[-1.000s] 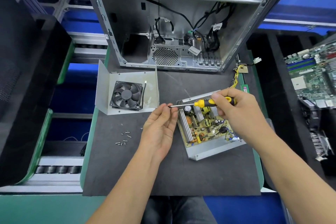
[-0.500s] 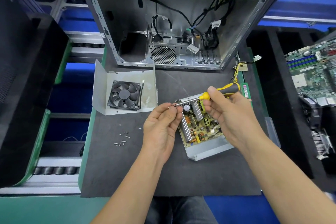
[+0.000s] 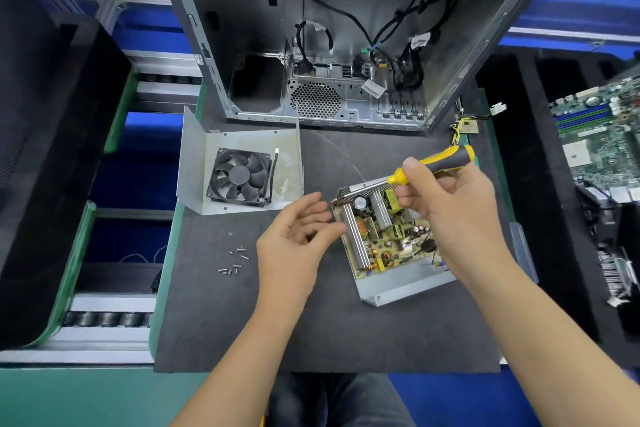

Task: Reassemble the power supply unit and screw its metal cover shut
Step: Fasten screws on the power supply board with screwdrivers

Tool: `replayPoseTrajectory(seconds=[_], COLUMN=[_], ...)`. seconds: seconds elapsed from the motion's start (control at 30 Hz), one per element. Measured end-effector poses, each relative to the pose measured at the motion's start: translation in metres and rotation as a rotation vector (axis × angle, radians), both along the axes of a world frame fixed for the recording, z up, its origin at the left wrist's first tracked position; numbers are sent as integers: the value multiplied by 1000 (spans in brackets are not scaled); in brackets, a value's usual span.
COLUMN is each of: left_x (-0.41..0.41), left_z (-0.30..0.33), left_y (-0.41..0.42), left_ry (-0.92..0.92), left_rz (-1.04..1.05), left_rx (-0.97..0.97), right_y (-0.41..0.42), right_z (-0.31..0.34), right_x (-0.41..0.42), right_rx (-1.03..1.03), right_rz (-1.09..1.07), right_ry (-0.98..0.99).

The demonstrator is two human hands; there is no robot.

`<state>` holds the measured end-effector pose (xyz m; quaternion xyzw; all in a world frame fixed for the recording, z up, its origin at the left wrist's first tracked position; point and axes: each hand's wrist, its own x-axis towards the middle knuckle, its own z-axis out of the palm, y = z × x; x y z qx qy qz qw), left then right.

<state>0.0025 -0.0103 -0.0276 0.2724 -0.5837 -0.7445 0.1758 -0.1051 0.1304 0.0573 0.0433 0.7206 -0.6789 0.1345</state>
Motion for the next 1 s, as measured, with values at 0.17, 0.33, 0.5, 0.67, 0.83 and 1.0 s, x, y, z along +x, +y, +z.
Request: replayPoseTrajectory(seconds=[0.17, 0.33, 0.5, 0.67, 0.83, 1.0], left_x=[5, 1, -1, -2, -4, -3], left_z=[-11, -11, -8, -3, -2, -2], left_y=[-10, -8, -9, -11, -14, -14], left_ry=[-61, -153, -198, -223, -228, -235], left_rz=[-184, -373, -461, -528, -552, -564], left_rx=[-290, -338, -327, -359, -361, -364], right_y=[-6, -14, -19, -22, -22, -23], right_z=[10, 3, -8, -16, -18, -18], right_x=[0, 1, 0, 0, 4, 5], right_rx=[191, 386, 497, 523, 547, 569], right_rz=[115, 287, 390, 413, 412, 434], right_ry=[243, 370, 501, 516, 543, 593])
